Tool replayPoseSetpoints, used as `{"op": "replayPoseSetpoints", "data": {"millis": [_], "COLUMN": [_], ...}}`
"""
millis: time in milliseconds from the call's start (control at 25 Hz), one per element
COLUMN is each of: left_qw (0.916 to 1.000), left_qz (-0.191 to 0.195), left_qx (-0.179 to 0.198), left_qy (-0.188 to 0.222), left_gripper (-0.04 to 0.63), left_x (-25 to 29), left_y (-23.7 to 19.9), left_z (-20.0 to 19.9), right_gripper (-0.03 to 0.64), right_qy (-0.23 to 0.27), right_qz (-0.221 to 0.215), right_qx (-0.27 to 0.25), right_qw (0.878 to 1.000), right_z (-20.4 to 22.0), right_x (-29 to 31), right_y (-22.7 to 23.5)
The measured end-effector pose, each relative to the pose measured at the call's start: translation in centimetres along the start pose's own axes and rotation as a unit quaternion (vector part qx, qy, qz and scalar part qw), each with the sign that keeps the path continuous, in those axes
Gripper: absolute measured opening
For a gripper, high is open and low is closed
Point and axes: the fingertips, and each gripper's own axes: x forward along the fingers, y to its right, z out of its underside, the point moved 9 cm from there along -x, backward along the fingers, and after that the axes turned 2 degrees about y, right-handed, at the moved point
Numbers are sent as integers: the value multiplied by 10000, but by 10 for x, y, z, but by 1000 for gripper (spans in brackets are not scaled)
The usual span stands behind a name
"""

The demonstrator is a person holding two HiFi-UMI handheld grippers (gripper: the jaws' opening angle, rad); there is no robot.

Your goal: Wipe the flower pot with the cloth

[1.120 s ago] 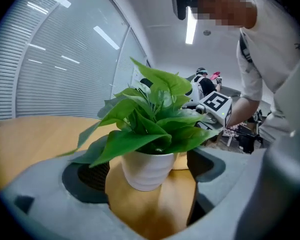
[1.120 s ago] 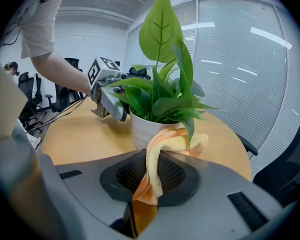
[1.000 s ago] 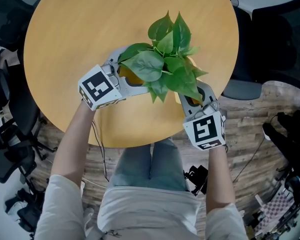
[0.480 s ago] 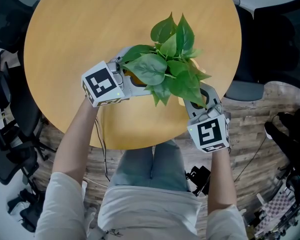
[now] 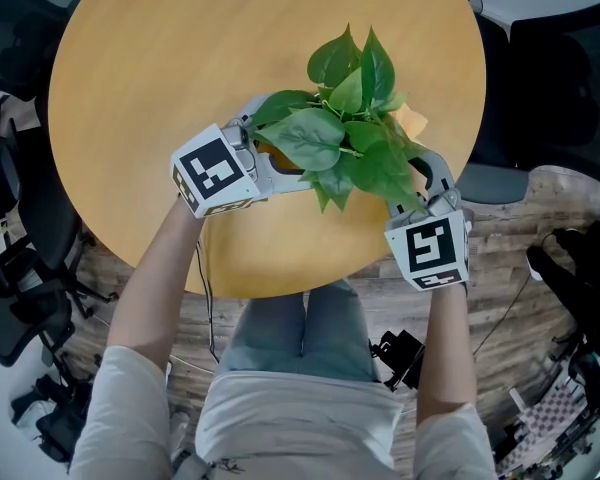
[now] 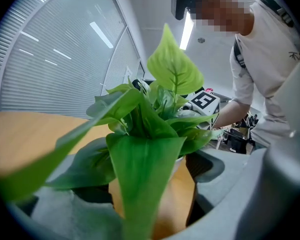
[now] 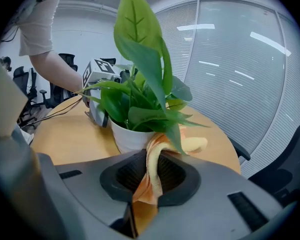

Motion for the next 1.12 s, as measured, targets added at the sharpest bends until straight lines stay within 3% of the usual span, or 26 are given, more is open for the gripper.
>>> {"op": "replayPoseSetpoints", "data": {"millis": [1120], "left_qw": [9909], "left_qz": [-1305], "left_qx": [-299], "left_qy": [129], "left_gripper": [466], "left_x": [14], "left_y": [23], "left_z": [3], "right_gripper": [57], "right_qy": [-20], "right_qz": [-127], "right_qx": [-15], "right_qw": [9999], "right_z": [10], "right_x": [-6], "right_y": [-13]}}
